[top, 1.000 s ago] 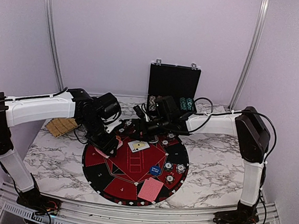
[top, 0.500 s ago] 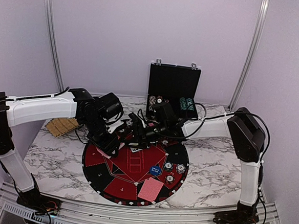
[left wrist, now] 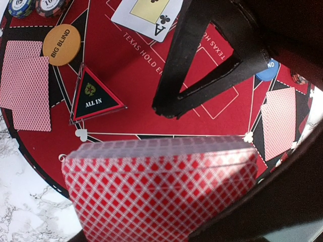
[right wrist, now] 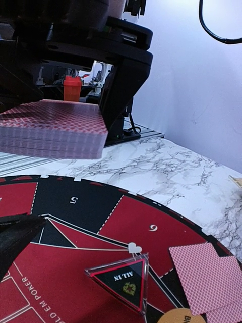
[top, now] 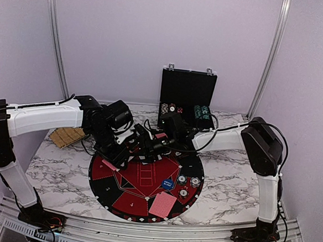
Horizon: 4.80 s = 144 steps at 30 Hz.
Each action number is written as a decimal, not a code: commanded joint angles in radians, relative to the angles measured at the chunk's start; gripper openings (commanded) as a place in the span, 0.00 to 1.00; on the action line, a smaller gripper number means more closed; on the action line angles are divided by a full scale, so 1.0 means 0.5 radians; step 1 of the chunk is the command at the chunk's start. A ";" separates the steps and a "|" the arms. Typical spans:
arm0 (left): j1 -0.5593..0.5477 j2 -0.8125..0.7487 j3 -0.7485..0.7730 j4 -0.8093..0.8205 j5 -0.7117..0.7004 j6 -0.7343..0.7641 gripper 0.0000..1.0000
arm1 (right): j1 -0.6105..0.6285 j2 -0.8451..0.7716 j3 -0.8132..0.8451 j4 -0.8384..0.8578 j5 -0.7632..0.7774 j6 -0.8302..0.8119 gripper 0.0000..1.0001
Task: Distribute texas hold em gaming equipment
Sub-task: Pick up the poker card from the face-down deck piles.
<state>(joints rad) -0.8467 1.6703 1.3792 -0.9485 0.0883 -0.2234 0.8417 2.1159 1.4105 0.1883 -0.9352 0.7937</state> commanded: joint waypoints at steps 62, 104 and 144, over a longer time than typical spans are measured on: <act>-0.004 0.030 0.054 -0.047 0.006 0.008 0.41 | -0.108 -0.185 -0.085 0.153 0.094 0.034 0.32; 0.006 0.015 0.102 -0.048 -0.031 0.005 0.41 | -0.062 -0.175 0.061 -0.148 0.174 -0.149 0.30; 0.007 0.006 0.098 -0.048 -0.048 0.013 0.41 | -0.012 -0.094 0.165 -0.324 0.197 -0.237 0.44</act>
<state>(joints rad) -0.8444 1.6886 1.4052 -0.9657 0.0769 -0.2207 0.8253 2.0602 1.4567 0.0242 -0.8299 0.6762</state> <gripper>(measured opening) 0.653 0.444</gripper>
